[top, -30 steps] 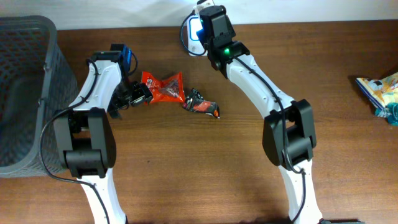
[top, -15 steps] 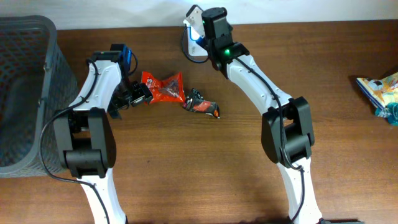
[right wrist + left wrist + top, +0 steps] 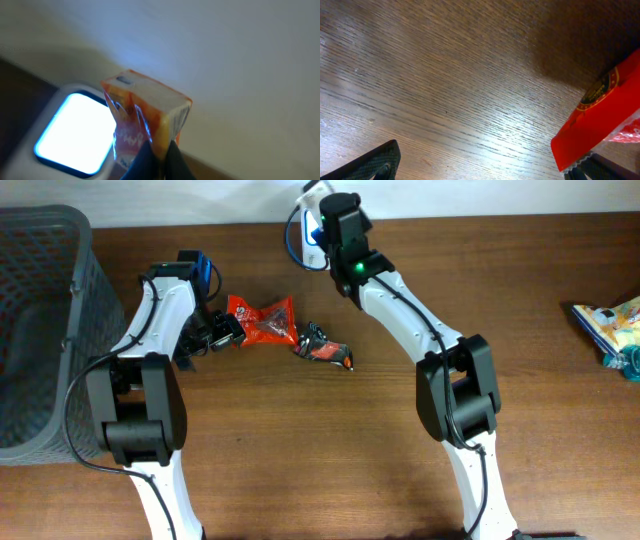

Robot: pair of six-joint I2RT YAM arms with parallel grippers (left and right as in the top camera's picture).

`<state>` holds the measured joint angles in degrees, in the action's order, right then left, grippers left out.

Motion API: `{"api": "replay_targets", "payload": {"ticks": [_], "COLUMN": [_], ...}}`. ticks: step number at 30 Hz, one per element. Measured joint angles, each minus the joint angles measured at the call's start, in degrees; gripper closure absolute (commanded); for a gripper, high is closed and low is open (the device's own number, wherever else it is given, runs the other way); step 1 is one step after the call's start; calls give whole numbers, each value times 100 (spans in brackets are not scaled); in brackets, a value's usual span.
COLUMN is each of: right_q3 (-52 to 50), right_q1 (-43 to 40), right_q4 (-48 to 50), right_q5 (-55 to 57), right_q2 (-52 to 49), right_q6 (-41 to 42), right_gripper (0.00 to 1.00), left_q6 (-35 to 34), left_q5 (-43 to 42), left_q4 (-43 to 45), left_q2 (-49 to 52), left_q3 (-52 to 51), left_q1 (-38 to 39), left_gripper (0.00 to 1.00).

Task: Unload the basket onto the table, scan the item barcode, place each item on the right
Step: 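Lift the orange box and hold it in front of the scanner, then carry the orange box to the right side and release it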

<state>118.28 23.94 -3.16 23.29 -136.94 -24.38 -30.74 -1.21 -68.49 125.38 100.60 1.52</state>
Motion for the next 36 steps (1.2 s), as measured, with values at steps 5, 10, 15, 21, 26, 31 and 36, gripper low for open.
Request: {"api": "replay_targets", "payload": {"ticks": [5, 10, 15, 21, 26, 31, 36], "right_q3": [2, 33, 70, 66, 66, 66, 66], "right_q1": [-562, -1781, -3239, -4509, -5182, -5674, -5906], "right_q4": [-1711, -3530, -5071, -5788, -5958, -6017, -6006], "right_q5": [1069, 1517, 1676, 1403, 1167, 1106, 1005], "right_q2": [420, 1043, 1152, 1152, 1152, 1152, 1152], "right_q6": [2133, 4030, 5606, 6345, 6481, 6516, 6513], "right_gripper": [96, 96, 96, 96, 96, 90, 87], "left_q6": [-2, -2, -2, -2, -2, -2, -2], "left_q5": [2, 2, 2, 2, 2, 2, 2], "left_q4": [0, -4, 7, 0, -2, 0, -2], "left_q2": [0, 0, 0, 0, 0, 0, 0], "left_q3": [0, 0, 0, 0, 0, 0, 0], "left_q1": [0, 0, 0, 0, 0, 0, 0], "left_gripper": [1, 1, 1, 1, 1, 1, 1]}}
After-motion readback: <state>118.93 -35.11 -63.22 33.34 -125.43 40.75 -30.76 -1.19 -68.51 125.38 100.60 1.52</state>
